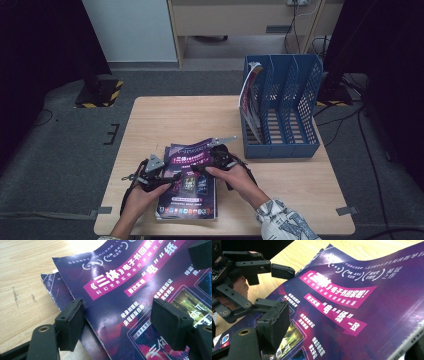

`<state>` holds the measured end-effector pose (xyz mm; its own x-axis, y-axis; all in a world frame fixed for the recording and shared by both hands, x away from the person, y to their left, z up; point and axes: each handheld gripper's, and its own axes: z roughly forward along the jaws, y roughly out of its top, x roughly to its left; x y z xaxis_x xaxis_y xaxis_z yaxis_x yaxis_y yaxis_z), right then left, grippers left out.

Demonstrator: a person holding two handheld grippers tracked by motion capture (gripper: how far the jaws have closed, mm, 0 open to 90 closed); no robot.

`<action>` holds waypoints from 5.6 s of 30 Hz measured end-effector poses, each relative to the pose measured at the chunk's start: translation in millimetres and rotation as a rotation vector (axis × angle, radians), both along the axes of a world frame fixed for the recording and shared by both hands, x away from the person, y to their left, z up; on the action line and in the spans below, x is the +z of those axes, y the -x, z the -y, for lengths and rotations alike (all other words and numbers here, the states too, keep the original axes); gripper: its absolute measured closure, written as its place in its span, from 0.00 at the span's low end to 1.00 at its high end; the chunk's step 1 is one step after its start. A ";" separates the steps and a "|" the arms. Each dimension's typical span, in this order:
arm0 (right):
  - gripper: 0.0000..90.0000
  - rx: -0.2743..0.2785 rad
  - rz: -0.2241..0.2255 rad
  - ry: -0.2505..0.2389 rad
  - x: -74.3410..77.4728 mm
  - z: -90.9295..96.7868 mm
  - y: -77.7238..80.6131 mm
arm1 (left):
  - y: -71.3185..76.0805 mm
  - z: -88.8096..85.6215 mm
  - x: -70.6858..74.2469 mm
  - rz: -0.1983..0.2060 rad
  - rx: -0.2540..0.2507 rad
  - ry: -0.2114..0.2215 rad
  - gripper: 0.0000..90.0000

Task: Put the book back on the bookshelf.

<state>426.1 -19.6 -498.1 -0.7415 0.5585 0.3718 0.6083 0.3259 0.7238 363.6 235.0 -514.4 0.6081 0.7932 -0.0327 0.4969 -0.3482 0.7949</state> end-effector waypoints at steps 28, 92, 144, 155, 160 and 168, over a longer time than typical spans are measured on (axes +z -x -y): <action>0.52 -0.010 -0.068 0.012 -4.7 2.2 -2.8 | 1.0 1.6 -0.2 0.003 0.012 -0.002 0.28; 0.92 0.061 0.220 -0.059 90.0 -7.5 10.5 | 0.5 -6.0 11.0 0.022 0.022 0.119 0.13; 0.91 0.096 0.279 -0.073 91.6 1.2 12.6 | 4.8 -19.4 27.7 0.074 0.005 0.110 0.85; 0.88 0.111 0.281 -0.050 89.5 1.5 13.1 | 6.3 -17.9 30.4 0.095 -0.004 0.098 0.86; 0.86 0.119 0.279 -0.042 88.2 0.4 12.8 | 6.9 -17.3 31.3 0.103 -0.008 0.095 0.86; 0.85 0.128 0.278 -0.028 86.9 -0.4 12.0 | 7.7 -16.7 32.6 0.113 -0.012 0.089 0.86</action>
